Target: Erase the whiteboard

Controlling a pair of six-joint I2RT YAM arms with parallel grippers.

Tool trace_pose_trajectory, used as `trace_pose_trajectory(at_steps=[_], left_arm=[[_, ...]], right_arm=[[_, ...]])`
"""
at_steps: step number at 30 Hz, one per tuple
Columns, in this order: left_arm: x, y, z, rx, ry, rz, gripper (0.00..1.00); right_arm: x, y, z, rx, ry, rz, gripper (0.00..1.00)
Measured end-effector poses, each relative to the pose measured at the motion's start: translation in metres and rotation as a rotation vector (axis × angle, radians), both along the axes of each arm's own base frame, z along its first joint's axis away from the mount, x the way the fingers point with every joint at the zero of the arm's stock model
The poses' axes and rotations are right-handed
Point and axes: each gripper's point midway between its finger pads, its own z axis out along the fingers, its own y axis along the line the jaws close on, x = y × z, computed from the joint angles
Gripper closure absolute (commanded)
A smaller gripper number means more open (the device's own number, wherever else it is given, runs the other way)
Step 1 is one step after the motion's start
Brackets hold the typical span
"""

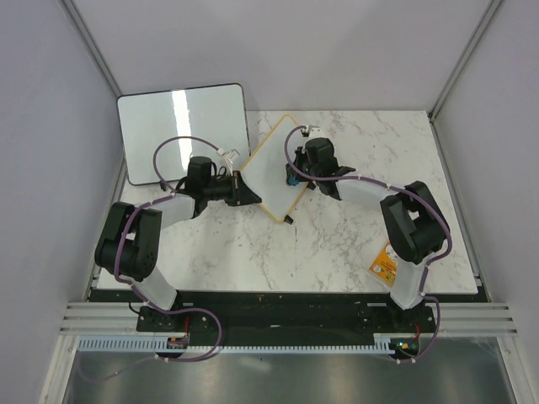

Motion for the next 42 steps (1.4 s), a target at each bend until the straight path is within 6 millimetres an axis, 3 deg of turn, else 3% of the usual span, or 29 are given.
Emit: trace_pose_trajectory(at_steps=[8,15,22,25,36,40,42], left_arm=[[-0.002,-0.002,0.002,0.009,-0.027,-0.015,0.98],[-0.008,-0.009,0.008,0.039,-0.110,-0.063,0.98],[-0.028,-0.014,0.009,0.053,-0.107,-0.103,0.98],[-0.032,-0.011,0.011,0.068,-0.094,-0.095,0.98],[-0.048,-0.004,0.013,0.103,-0.086,-0.068,0.98],[-0.048,-0.003,0.012,0.104,-0.090,-0.065,0.88],[-0.048,-0.003,0.011,0.106,-0.091,-0.064,0.81]], right_arm=[[-0.049,0.011,-0.008,-0.040,0.054,0.072,1.00],[-0.103,-0.005,-0.020,-0.114,0.155,0.108,1.00],[-0.100,-0.035,0.008,-0.119,0.122,0.039,1.00],[-0.103,-0.045,0.009,-0.135,0.116,0.017,1.00],[-0.152,-0.092,-0.046,-0.265,0.262,-0.031,1.00],[-0.159,-0.099,-0.053,-0.280,0.286,-0.039,0.97],[-0.160,-0.100,-0.054,-0.280,0.290,-0.040,0.87]])
